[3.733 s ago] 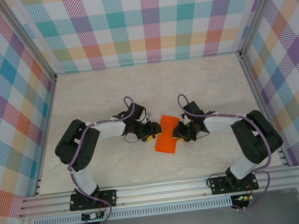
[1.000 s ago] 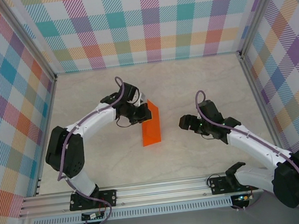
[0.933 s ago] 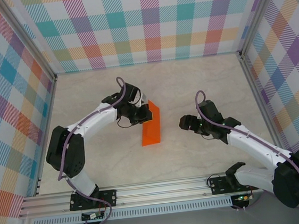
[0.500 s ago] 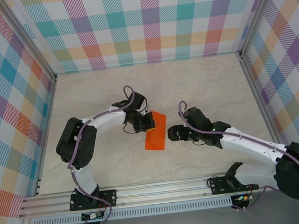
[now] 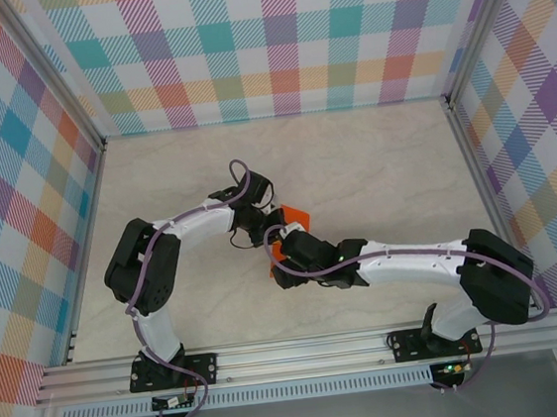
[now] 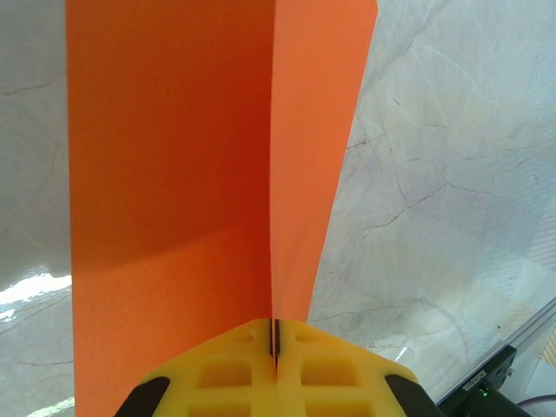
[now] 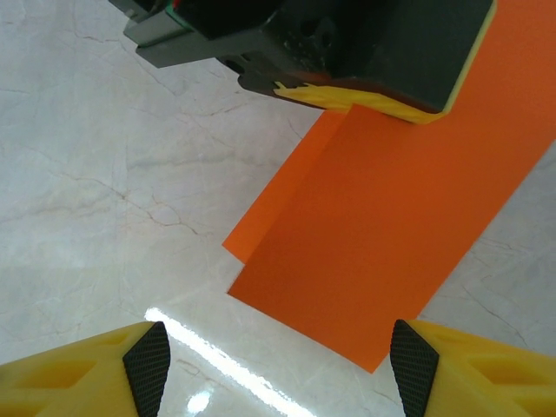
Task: Fold a paper plane with a square sheet of paper (pick it up from the middle)
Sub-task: Fold the triangle a second time at the center of the table.
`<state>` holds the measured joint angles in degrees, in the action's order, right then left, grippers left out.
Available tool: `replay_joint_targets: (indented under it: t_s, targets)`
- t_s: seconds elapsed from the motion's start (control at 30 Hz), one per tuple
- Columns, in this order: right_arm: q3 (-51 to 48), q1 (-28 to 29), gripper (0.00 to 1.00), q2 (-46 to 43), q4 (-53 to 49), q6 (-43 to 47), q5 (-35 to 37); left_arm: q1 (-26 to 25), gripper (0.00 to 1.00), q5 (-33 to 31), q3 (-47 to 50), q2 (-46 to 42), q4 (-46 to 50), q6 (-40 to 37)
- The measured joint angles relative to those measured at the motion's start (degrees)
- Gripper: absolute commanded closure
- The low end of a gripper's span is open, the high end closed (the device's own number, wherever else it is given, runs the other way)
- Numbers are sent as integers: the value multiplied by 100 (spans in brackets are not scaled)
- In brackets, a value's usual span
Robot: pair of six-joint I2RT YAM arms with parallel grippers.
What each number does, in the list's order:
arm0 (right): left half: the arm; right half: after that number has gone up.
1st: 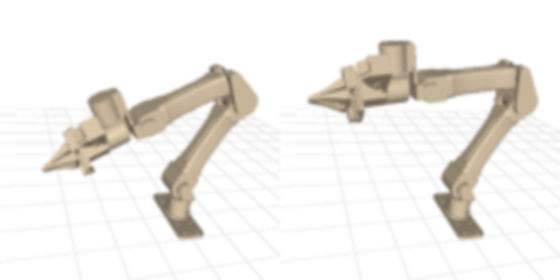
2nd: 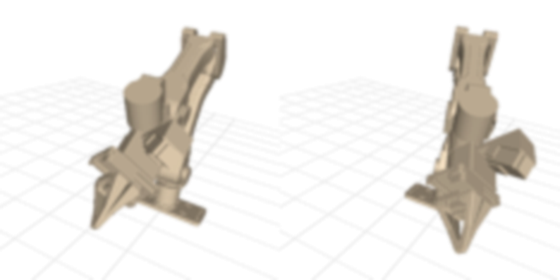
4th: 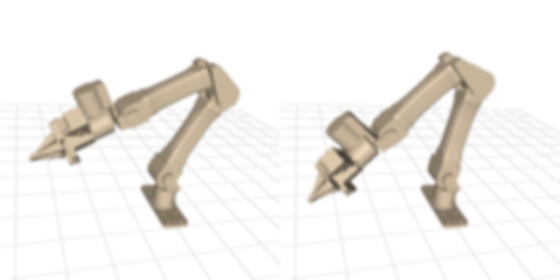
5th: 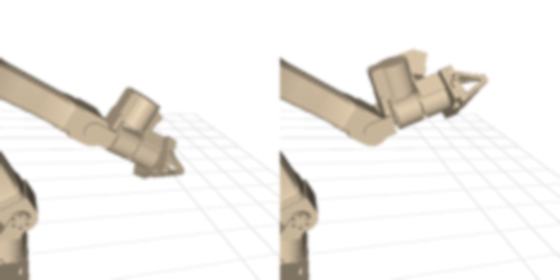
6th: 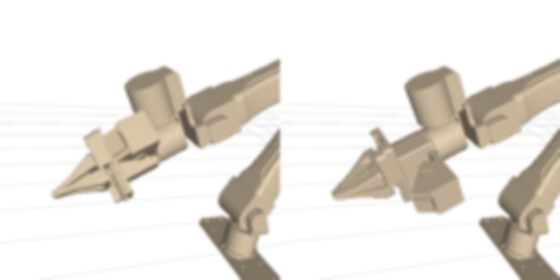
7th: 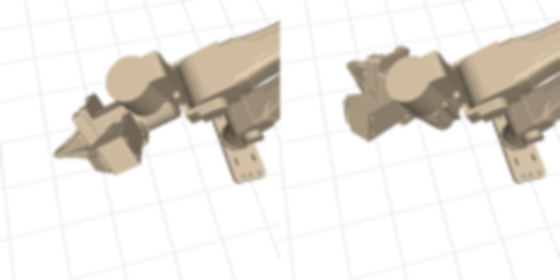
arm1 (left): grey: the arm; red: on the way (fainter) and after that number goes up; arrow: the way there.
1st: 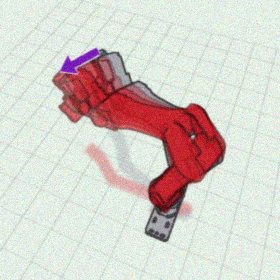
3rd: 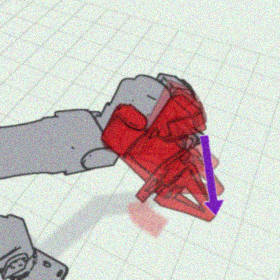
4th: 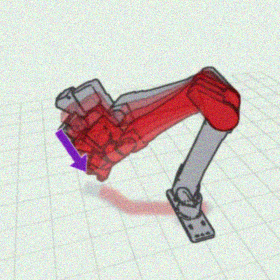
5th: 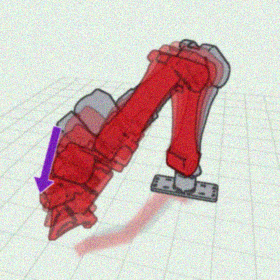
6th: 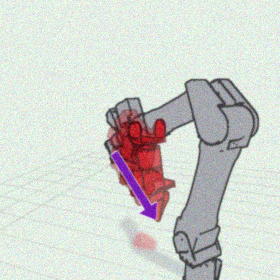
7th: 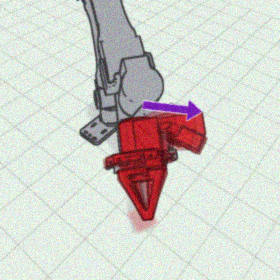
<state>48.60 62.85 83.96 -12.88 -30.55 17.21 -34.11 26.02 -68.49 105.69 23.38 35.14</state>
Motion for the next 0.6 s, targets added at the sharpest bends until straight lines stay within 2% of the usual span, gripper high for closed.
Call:
replay_joint_targets:
  t_s: [0.23, 0.47, 0.6]
  targets:
    - [289, 68, 35, 483, 0, 46, 260, 0, 97, 20, 0, 2, -2, 4]
    - [503, 136, 57, 671, -59, 162, 531, 0, 97, 37, 0, 2, 0, 4]
    - [505, 133, 63, 671, -186, 168, 629, 0, 97, 42, 0, 2, 0, 4]
